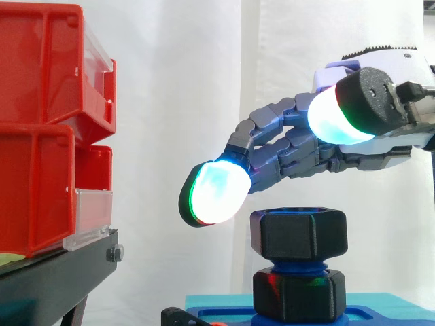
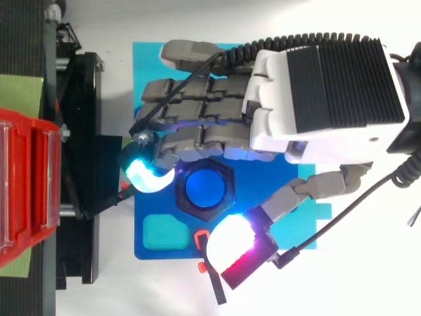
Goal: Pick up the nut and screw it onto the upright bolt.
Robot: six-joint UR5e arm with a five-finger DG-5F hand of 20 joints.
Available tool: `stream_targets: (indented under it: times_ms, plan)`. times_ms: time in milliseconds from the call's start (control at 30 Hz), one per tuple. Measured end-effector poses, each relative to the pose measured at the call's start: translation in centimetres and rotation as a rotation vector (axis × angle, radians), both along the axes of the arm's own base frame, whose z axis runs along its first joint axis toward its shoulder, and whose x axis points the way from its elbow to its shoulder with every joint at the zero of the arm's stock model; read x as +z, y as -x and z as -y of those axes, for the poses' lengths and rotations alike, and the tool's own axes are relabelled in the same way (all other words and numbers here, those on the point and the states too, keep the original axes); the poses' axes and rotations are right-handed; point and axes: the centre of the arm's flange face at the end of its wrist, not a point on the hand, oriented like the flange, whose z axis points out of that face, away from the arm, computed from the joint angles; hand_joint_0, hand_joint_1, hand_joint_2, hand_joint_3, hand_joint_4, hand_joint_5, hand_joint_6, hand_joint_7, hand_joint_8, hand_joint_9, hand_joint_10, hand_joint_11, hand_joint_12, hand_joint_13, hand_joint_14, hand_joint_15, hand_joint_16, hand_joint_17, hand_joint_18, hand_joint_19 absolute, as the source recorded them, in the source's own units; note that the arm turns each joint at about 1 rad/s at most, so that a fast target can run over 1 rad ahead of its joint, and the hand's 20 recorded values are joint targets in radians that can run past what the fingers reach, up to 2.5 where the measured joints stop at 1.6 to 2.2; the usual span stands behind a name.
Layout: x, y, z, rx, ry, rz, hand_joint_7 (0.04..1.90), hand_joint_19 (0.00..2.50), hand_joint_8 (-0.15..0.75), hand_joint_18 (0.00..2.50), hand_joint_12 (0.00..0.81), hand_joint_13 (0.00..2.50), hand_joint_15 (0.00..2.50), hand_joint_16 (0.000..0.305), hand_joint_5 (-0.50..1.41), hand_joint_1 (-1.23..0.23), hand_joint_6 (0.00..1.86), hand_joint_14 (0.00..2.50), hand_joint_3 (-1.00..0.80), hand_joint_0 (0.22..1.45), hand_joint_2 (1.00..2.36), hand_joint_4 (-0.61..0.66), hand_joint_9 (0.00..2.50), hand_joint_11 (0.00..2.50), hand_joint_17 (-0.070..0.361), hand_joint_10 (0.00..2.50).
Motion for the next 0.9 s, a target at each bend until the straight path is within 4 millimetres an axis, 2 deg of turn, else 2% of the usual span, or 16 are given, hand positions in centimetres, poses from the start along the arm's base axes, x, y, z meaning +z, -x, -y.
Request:
stream_targets:
  times_ms: [567, 900]
  plan:
    - [-0.06, 0.04, -0.02, 0.002, 0.002, -0.003, 0.68, 0.0, 0.275, 0.0, 0.343, 0.3, 0.0, 0.04, -0.17, -0.37, 0.5, 0.0, -0.5, 0.45, 1.0, 0.23, 0.44, 0.0, 0.09, 0.0]
    - [-0.16, 0.1, 0.07, -0.001, 0.003, -0.01, 0.84, 0.0, 0.295, 0.01, 0.319, 0.37, 0.0, 0.034, -0.1, -0.36, 0.5, 0.0, -0.5, 0.47, 1.0, 0.32, 0.57, 0.0, 0.077, 0.0]
